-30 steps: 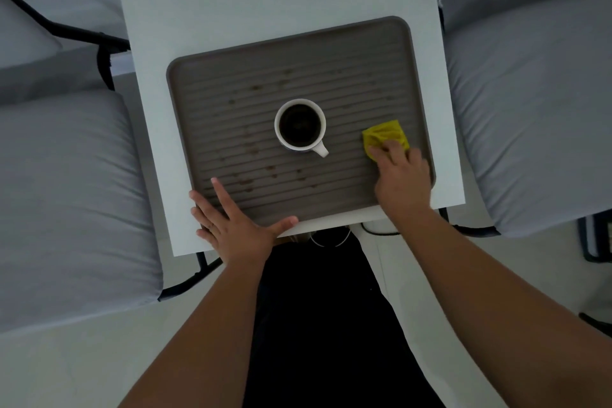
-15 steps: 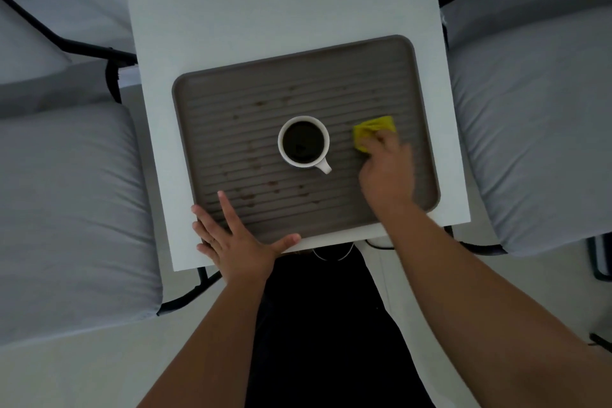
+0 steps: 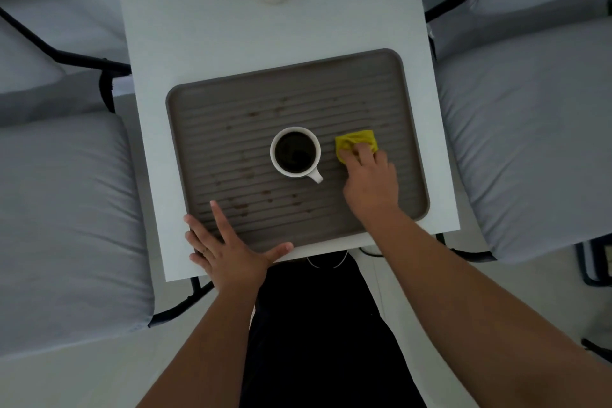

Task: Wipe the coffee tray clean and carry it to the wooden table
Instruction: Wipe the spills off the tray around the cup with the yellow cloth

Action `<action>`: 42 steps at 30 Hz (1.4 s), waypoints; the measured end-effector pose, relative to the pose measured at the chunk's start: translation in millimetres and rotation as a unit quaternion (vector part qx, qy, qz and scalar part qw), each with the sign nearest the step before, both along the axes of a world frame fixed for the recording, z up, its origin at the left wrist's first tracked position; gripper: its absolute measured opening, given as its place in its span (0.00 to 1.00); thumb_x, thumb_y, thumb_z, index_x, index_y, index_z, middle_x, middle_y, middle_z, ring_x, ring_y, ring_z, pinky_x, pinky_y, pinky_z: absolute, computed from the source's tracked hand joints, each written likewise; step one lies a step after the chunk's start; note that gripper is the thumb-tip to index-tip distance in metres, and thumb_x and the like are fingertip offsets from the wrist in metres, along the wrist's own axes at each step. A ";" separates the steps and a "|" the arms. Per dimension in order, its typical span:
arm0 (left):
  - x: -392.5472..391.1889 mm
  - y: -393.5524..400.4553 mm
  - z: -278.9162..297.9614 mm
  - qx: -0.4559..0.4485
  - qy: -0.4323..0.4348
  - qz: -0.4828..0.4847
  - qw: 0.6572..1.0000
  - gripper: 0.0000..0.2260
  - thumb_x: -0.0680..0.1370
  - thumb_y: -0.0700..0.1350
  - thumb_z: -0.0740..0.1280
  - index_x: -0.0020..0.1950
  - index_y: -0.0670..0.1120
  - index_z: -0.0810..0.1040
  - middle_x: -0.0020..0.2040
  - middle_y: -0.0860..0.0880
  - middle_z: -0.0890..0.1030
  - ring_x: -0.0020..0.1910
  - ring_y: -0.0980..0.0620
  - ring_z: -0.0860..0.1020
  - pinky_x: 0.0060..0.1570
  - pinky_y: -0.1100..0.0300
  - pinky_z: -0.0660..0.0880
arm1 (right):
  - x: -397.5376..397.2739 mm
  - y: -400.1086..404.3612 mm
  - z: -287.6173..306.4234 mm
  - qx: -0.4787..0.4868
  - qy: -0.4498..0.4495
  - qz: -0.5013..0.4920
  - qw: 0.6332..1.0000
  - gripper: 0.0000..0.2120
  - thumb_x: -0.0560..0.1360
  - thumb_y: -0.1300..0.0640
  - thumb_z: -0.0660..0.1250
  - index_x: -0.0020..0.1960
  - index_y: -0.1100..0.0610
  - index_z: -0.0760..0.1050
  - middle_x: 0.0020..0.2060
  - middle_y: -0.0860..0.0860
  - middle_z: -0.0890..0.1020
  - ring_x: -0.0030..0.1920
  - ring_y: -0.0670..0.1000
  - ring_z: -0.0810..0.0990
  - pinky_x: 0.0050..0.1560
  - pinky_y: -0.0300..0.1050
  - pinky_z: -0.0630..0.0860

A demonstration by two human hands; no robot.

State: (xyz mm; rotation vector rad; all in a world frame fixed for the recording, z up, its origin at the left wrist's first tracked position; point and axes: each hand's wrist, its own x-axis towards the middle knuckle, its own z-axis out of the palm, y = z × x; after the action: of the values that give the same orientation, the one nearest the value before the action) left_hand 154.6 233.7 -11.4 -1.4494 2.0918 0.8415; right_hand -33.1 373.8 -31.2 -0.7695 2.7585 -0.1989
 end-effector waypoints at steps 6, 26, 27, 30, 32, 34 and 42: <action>-0.7 -0.3 0.2 0.005 -0.005 0.000 1.000 0.68 0.50 0.77 0.68 0.74 0.58 0.27 0.75 0.44 0.27 0.76 0.39 0.33 0.73 0.38 0.40 | -17.9 19.0 1.1 0.019 0.017 -0.107 0.994 0.22 0.67 0.65 0.62 0.60 0.60 0.76 0.55 0.63 0.76 0.48 0.66 0.74 0.43 0.54 0.71; -3.5 -2.2 3.8 0.016 -0.016 0.003 1.000 0.69 0.50 0.76 0.69 0.73 0.57 0.25 0.75 0.44 0.26 0.76 0.39 0.33 0.73 0.38 0.40 | -2.6 25.0 0.0 0.011 0.049 -0.009 0.999 0.23 0.65 0.60 0.56 0.56 0.54 0.80 0.50 0.58 0.80 0.41 0.62 0.76 0.39 0.51 0.71; -3.3 -2.2 4.4 0.017 -0.017 0.003 1.000 0.69 0.50 0.76 0.70 0.73 0.57 0.25 0.74 0.44 0.26 0.76 0.39 0.33 0.73 0.39 0.40 | -10.9 32.6 -0.1 0.008 0.054 -0.038 0.998 0.23 0.65 0.60 0.54 0.55 0.55 0.80 0.49 0.59 0.80 0.42 0.63 0.76 0.40 0.52 0.71; -3.2 -1.4 4.5 0.015 -0.013 0.000 1.000 0.68 0.50 0.76 0.69 0.74 0.57 0.26 0.75 0.44 0.26 0.76 0.39 0.33 0.73 0.38 0.40 | -11.8 29.2 1.3 0.019 0.056 -0.080 0.995 0.23 0.66 0.60 0.52 0.54 0.59 0.79 0.48 0.62 0.78 0.44 0.64 0.75 0.41 0.53 0.70; -3.6 -1.6 5.3 0.019 -0.018 -0.001 1.000 0.68 0.50 0.76 0.69 0.73 0.57 0.26 0.74 0.44 0.26 0.76 0.39 0.33 0.73 0.38 0.39 | 3.3 9.1 2.7 0.014 0.032 -0.067 0.997 0.21 0.64 0.62 0.57 0.54 0.59 0.79 0.48 0.61 0.78 0.44 0.64 0.76 0.41 0.52 0.70; -4.8 -1.6 6.6 0.019 -0.020 -0.002 1.000 0.68 0.50 0.76 0.69 0.73 0.57 0.26 0.74 0.44 0.25 0.76 0.39 0.33 0.73 0.38 0.39 | 12.2 -1.9 2.5 0.008 0.021 -0.010 1.000 0.21 0.64 0.61 0.56 0.53 0.58 0.79 0.48 0.59 0.79 0.43 0.62 0.76 0.40 0.51 0.71; -2.4 -1.8 3.2 0.014 -0.009 0.001 1.000 0.68 0.50 0.76 0.69 0.74 0.58 0.27 0.74 0.45 0.25 0.76 0.40 0.32 0.73 0.38 0.39 | -35.0 21.3 -4.3 -0.116 -0.006 -0.189 0.975 0.15 0.69 0.67 0.61 0.44 0.53 0.82 0.65 0.55 0.73 0.52 0.62 0.72 0.46 0.51 0.74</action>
State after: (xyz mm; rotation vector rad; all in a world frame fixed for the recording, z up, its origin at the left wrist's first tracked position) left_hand 152.2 231.9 -8.1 -1.4409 2.0571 0.8515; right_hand -68.1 395.1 -35.6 -0.2805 2.8775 -0.6057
